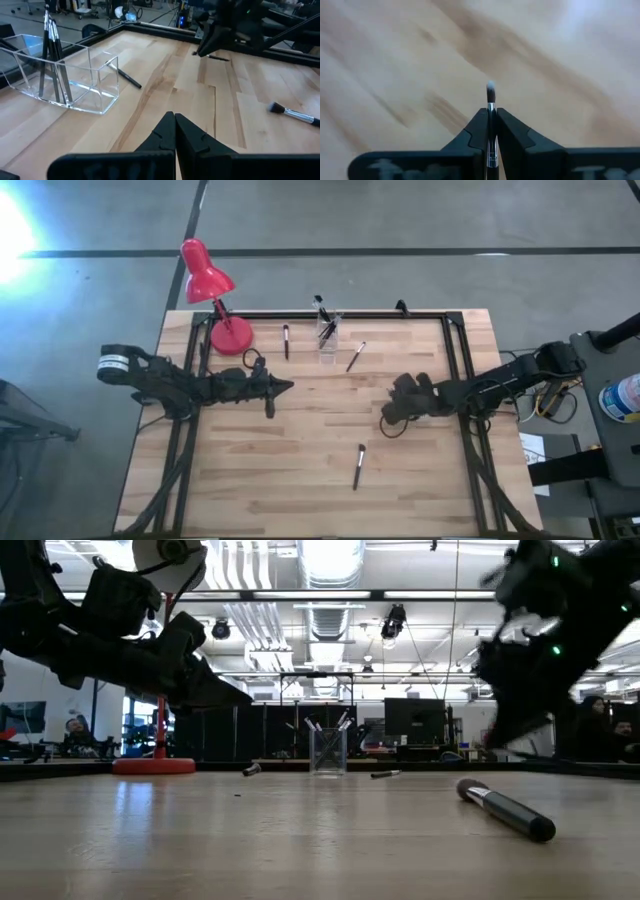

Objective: Put items in baskets/containers
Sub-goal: Put the black eyeshadow brush into the transparent organizer

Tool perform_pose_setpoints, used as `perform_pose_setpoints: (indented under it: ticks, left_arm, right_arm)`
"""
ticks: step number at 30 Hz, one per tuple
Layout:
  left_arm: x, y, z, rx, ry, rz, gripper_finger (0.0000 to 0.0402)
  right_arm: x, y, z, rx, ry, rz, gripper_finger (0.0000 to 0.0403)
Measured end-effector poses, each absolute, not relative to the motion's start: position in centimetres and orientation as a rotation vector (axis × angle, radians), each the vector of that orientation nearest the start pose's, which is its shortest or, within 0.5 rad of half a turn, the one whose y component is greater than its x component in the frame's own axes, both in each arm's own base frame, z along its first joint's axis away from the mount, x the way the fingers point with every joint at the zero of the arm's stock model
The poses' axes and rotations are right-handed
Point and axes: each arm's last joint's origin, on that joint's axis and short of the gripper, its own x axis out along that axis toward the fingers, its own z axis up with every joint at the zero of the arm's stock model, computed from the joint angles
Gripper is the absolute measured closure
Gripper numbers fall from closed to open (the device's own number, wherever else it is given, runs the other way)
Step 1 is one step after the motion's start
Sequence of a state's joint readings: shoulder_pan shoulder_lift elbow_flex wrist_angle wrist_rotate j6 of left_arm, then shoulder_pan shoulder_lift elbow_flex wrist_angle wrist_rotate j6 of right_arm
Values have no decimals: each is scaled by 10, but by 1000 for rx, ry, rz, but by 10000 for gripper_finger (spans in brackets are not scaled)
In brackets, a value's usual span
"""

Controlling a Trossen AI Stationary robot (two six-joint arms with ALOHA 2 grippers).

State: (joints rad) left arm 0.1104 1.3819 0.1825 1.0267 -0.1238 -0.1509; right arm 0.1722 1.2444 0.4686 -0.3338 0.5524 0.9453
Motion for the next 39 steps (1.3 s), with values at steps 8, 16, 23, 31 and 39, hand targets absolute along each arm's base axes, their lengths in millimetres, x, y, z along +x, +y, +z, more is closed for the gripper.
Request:
perform_pose_setpoints:
  ticks: [8, 16, 23, 31, 39]
  left_arm:
    - [195, 25, 139, -140, 64, 224, 402]
    - [192, 24, 138, -131, 57, 209, 402]
    - [192, 24, 137, -121, 68, 209, 402]
    - [191, 24, 135, -121, 84, 210, 402]
    - [191, 24, 134, -121, 92, 211, 401]
  right_arm:
    - [234, 17, 180, 215, 303, -553, 376]
    - [272, -31, 203, 109, -91, -585, 376]
    - [314, -86, 204, 137, -145, -578, 376]
    - [355, -120, 197, 80, -79, -578, 376]
    - [376, -130, 176, 76, -10, -601, 376]
